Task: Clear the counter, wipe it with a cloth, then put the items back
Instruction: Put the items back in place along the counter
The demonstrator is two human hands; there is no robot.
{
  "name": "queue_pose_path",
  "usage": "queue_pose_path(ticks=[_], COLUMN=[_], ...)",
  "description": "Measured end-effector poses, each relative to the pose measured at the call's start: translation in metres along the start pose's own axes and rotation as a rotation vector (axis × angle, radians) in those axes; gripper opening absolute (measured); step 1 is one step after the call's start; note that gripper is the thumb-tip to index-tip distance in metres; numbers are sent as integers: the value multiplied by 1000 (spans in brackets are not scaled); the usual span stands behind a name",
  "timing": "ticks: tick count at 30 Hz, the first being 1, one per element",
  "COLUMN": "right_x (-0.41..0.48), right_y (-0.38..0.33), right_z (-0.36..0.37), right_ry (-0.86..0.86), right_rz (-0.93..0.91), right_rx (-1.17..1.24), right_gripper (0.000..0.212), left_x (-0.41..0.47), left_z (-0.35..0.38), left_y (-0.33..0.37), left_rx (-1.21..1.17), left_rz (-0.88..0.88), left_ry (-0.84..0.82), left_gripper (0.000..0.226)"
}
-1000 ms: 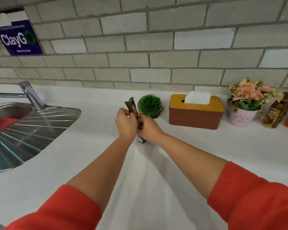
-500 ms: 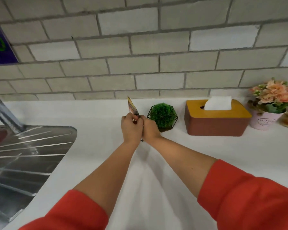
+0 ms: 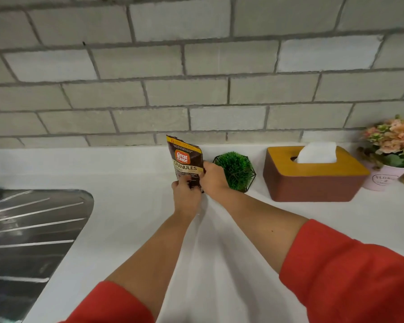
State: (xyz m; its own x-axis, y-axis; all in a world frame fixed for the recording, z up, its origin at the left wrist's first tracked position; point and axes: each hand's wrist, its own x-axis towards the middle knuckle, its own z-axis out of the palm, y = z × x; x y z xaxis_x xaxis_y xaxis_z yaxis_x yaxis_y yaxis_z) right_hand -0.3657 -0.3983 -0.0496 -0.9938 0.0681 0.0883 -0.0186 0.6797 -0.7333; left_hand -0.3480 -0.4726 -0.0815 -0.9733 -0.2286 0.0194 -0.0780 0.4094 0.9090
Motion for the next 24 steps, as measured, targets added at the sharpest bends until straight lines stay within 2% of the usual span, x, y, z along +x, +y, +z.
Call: queue_pose_path(ticks=[5, 8, 12, 18, 24], right_x=[6, 6, 5, -1, -20], right_y=[1, 3, 6, 2, 8], right_z=[8, 8, 7, -15, -45], right_ry=[-26, -73, -83, -42, 25], right_rz=[-15, -22, -20, -43, -70], right_rx=[-3, 9, -24, -23, -43], right_gripper=[37, 45, 46, 56, 34], left_x=[13, 14, 9, -4, -21], left_z=[1, 0, 1, 4, 12], left_y=[-2, -3, -6, 4, 21], left_rx=[-30, -47, -43, -57, -65], left_rz=[10, 12, -11, -4, 73], left_ry=[10, -9, -1, 91, 126], left_gripper=[40, 46, 52, 39, 25])
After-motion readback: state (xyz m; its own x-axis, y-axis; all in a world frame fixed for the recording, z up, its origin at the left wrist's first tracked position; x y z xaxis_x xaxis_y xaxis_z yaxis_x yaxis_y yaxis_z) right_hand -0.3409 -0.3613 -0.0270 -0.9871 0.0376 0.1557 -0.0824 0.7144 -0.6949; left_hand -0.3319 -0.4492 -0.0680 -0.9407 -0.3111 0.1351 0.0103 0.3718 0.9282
